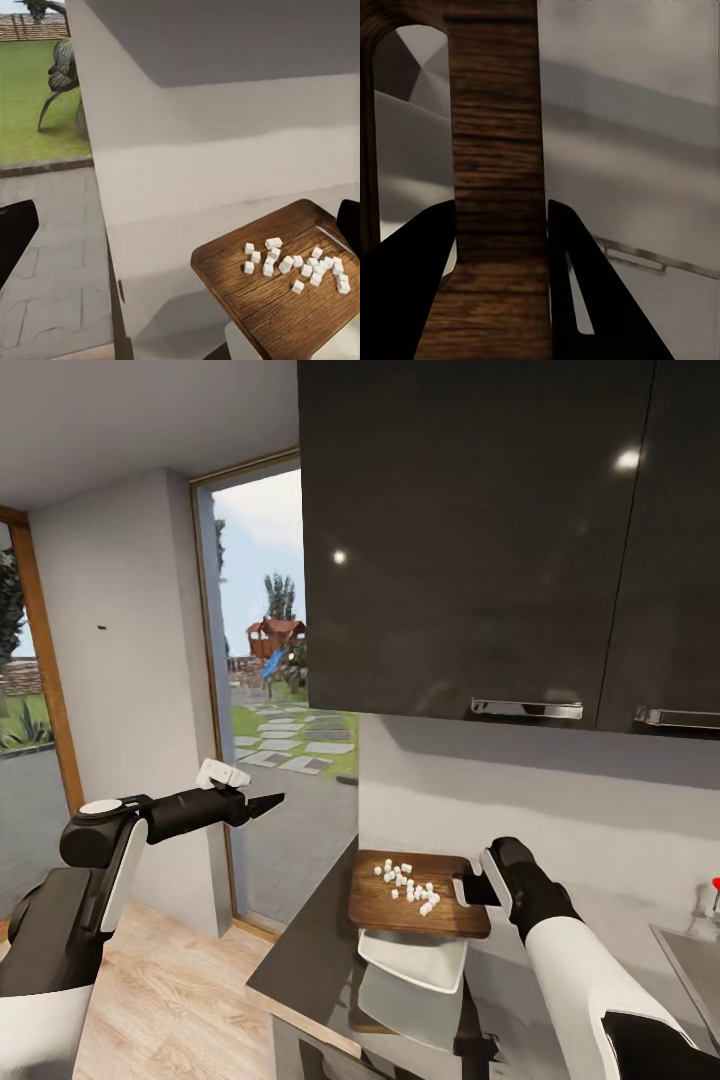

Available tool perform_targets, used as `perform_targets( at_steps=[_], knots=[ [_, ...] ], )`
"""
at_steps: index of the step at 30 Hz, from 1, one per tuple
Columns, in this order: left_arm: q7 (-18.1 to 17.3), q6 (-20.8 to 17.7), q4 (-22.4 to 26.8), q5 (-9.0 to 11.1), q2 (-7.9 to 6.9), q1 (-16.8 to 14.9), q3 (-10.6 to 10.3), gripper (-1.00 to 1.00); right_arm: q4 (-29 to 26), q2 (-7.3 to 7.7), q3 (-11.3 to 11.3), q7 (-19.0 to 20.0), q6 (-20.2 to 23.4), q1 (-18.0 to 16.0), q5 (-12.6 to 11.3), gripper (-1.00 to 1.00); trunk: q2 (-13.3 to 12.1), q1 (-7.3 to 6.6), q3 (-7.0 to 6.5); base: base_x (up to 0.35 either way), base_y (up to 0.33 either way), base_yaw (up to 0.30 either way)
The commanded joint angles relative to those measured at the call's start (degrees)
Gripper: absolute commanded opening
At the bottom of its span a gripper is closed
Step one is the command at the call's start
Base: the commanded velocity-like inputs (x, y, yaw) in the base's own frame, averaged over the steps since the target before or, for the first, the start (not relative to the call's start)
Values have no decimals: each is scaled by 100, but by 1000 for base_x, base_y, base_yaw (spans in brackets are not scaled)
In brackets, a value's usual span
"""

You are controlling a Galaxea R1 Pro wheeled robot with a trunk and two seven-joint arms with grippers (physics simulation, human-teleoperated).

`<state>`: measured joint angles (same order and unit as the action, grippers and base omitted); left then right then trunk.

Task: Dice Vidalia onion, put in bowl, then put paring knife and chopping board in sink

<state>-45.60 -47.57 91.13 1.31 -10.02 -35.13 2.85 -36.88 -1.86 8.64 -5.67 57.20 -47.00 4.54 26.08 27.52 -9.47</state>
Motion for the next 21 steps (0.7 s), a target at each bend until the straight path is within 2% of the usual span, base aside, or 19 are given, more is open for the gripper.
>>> perform_targets(
  at_steps=[1,21],
  knots=[
    [-14,-42,1,12,0,-3,5,100,-8,-8,33,14,19,-2,38,-100,4,2,2,0,0,0],
    [-12,-42,1,14,0,-3,5,100,-83,-8,33,13,19,-2,46,-100,4,2,-135,0,0,0]
  ],
)
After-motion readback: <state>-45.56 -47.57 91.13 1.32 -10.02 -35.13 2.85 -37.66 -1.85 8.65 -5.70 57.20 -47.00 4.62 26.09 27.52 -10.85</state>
